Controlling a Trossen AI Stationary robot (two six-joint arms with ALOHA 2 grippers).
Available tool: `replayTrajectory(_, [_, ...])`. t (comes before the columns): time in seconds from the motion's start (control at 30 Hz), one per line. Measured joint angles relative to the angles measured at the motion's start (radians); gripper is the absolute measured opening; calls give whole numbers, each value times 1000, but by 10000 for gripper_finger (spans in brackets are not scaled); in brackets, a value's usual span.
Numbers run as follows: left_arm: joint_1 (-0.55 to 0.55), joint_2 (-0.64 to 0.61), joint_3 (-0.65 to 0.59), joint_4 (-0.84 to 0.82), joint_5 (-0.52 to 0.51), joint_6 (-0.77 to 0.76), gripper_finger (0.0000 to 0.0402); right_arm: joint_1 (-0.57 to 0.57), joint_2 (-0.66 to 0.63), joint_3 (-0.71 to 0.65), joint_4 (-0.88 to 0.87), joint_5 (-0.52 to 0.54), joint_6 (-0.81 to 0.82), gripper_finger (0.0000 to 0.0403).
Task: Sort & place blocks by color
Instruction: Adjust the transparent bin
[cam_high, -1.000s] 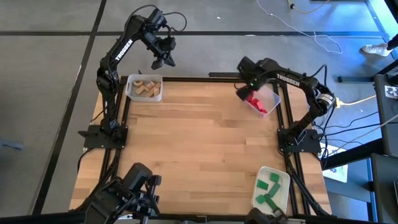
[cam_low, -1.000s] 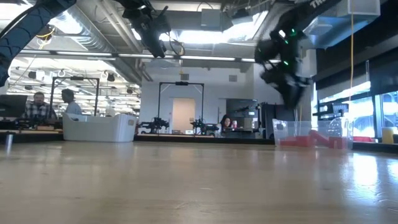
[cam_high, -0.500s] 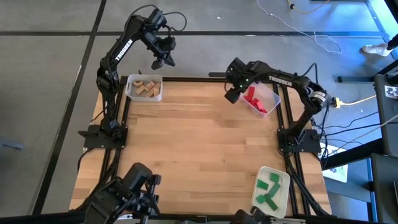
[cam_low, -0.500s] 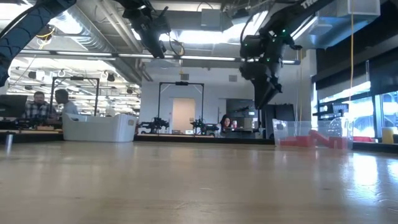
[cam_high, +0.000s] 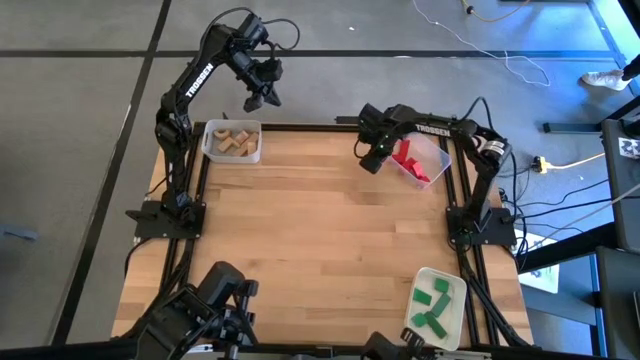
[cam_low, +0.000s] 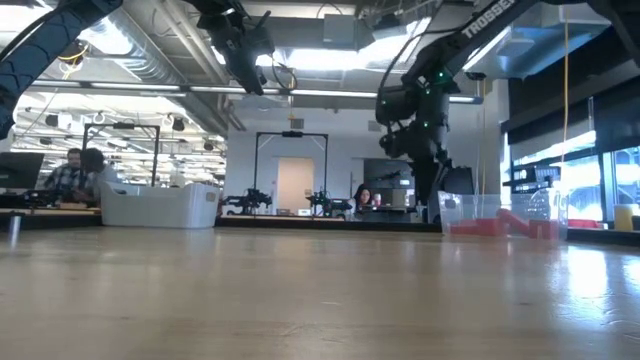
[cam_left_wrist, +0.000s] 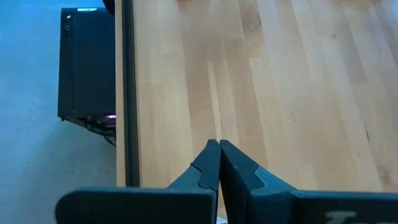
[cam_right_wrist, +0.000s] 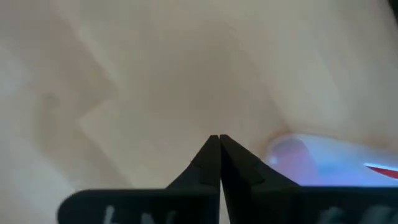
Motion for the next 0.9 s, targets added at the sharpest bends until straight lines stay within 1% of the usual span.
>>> replayTrajectory(0.13, [0, 0, 0, 0, 0, 1, 0, -1, 19, 0, 2, 85, -1, 2])
replayTrajectory(0.5, [0, 0, 0, 0, -3, 1, 0, -48, 21, 0, -6, 115, 3, 1])
replayTrajectory(0.67, [0, 0, 0, 0, -3, 1, 0, -69, 21, 0, -17, 181, -3, 0])
replayTrajectory(0.83, [0, 0, 0, -1, -3, 1, 0, -90, 21, 0, -17, 194, -4, 0])
replayTrajectory(0.9, [0, 0, 0, -1, -3, 1, 0, -97, 21, 0, -16, 227, -4, 0])
